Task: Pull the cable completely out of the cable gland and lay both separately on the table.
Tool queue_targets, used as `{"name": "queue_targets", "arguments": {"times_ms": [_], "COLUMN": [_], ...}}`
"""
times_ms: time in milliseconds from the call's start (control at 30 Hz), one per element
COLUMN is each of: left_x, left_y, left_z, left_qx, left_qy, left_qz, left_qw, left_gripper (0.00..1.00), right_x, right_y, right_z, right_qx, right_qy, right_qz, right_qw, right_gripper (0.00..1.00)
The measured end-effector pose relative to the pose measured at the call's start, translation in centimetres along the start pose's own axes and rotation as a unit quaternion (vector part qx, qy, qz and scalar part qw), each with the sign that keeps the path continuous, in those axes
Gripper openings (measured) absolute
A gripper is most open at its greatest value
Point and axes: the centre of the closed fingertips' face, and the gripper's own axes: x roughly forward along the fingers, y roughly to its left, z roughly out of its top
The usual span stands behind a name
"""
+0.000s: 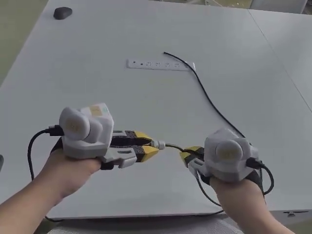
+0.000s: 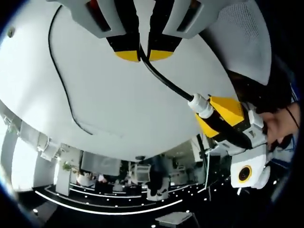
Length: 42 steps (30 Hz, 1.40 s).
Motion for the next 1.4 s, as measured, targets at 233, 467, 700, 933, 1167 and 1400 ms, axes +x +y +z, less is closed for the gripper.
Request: {"name": "queue_targets", "arguments": {"times_ms": [233, 467, 700, 933, 1167, 1400], "left_x": [-0.2, 0.0, -0.2, -0.2, -0.4, -0.3], "left_y": [0.2, 0.1, 0.3, 0.4, 0.5, 0.4], "left_z": [0.1, 0.0, 0.3, 0.6, 0.5, 0.7], "left_qx": [-0.003, -0.002, -0.003, -0.003, -0.004, -0.004], "left_qy": [-0.004, -0.001, -0.005, -0.011, -0.011, -0.012], "left_qz": [0.003, 0.002, 0.007, 0.011, 0.016, 0.016], "left_qw": [1.0, 1.0, 1.0, 0.9999, 0.9998, 0.9998], "left_gripper": [0.15, 0.15, 0.15, 0.15, 0.15, 0.15], "right_x": [0.3, 0.5, 0.1, -0.1, -0.8, -1.9], "right_y": [-1.6, -1.3, -1.3, -1.1, -0.6, 1.1], "right_z": [-2.0, -3.3, -2.7, -2.5, -1.6, 0.6], "right_qx": [0.072, 0.091, 0.055, 0.014, -0.029, -0.089], "right_qy": [0.028, 0.036, 0.023, 0.02, 0.009, -0.012], "right_qz": [-0.015, -0.012, -0.015, -0.019, -0.013, 0.0], "right_qw": [0.9969, 0.9951, 0.9981, 0.9995, 0.9995, 0.996], "right_gripper": [0.0, 0.0, 0.01, 0.01, 0.08, 0.15]}}
